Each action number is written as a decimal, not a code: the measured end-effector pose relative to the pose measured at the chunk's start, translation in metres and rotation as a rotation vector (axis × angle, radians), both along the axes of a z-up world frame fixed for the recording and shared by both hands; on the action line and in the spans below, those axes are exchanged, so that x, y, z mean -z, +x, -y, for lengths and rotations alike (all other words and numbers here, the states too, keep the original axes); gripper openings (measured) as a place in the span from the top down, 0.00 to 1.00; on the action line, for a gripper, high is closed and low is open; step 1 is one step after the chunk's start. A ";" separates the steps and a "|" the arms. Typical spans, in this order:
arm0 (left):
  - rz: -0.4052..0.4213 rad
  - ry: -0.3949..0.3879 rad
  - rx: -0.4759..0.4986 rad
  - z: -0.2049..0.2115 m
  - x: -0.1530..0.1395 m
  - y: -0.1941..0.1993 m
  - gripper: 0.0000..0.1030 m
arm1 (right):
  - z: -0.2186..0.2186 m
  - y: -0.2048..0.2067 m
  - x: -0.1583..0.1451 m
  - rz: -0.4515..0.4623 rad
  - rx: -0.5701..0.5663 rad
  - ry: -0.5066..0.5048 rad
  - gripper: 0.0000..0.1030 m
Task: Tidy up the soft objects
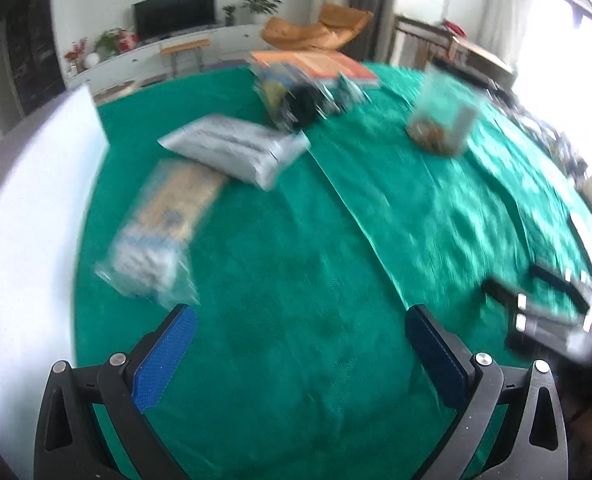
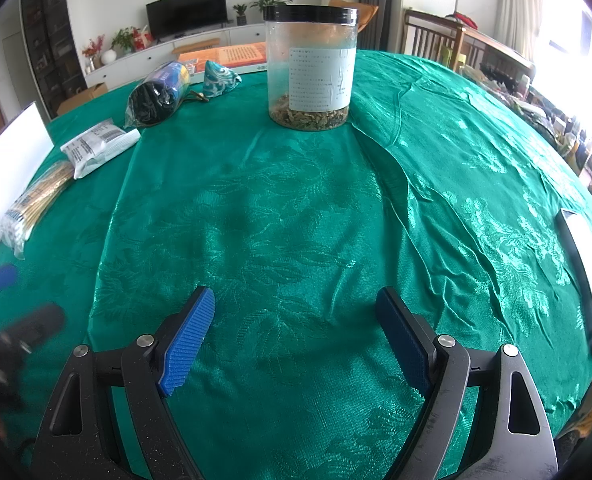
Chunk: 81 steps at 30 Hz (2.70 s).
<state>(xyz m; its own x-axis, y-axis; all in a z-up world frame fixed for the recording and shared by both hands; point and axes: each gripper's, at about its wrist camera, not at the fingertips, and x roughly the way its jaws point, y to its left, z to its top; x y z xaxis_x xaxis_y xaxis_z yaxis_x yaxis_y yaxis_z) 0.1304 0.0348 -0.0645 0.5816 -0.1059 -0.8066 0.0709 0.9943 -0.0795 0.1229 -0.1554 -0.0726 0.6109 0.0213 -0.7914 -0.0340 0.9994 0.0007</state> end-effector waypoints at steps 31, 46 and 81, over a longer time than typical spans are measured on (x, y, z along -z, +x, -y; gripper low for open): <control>-0.156 -0.107 0.006 -0.028 0.030 0.175 0.12 | -0.003 0.000 0.000 -0.001 -0.003 0.002 0.16; -0.150 -0.153 0.256 0.003 -0.026 0.094 0.18 | -0.003 0.000 0.000 -0.001 -0.003 0.002 0.15; -0.195 0.060 -0.046 -0.035 0.028 0.022 0.54 | -0.003 0.000 0.000 -0.001 -0.003 0.003 0.15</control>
